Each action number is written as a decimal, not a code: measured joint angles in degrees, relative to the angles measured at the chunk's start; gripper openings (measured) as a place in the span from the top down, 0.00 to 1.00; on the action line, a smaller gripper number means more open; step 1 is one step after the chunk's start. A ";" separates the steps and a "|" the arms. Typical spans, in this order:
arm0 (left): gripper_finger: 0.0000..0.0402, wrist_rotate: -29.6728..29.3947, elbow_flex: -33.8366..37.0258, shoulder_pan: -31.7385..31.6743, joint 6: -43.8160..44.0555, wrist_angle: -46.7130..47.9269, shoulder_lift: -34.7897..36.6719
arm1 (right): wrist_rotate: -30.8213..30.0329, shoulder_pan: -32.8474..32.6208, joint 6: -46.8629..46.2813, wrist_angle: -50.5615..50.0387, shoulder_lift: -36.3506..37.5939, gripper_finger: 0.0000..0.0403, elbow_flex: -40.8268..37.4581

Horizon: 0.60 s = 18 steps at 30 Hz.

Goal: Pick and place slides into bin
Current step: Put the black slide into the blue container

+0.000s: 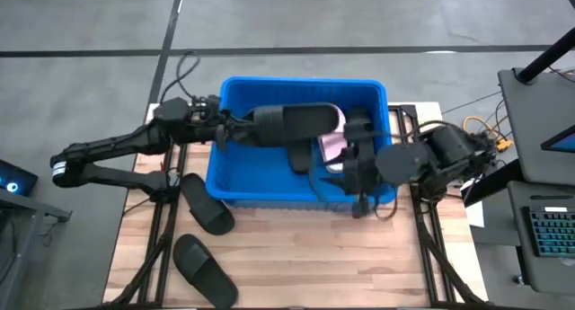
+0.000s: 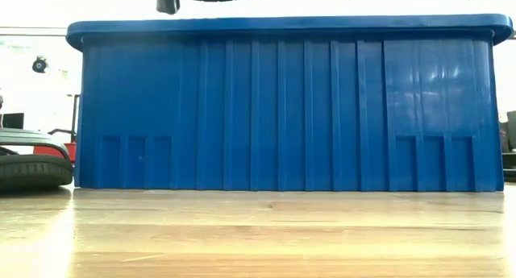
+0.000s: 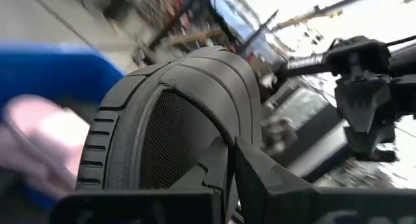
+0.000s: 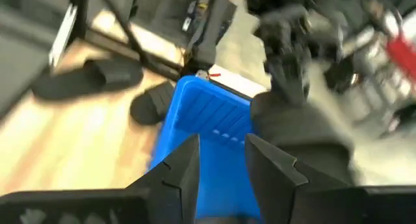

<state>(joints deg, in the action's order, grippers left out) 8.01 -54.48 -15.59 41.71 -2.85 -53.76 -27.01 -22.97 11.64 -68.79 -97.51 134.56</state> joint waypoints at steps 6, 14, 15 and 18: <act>1.00 8.93 0.13 0.45 7.95 0.72 -4.39 | -3.71 0.13 20.05 0.23 -1.81 0.66 -0.15; 1.00 11.48 -0.75 0.95 9.08 -1.11 -7.04 | -7.28 0.68 37.37 1.14 -2.19 0.53 -0.11; 1.00 12.53 -0.74 0.95 9.90 -2.00 -7.29 | -7.39 1.03 37.46 1.32 -2.19 0.51 -0.11; 1.00 16.22 -0.68 0.98 13.38 -4.82 -8.01 | -7.62 1.86 37.46 2.00 -2.16 0.50 -0.11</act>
<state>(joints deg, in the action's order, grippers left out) 24.22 -55.16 -14.61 55.09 -7.67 -61.77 -34.63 -21.12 49.10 -66.79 -99.68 134.45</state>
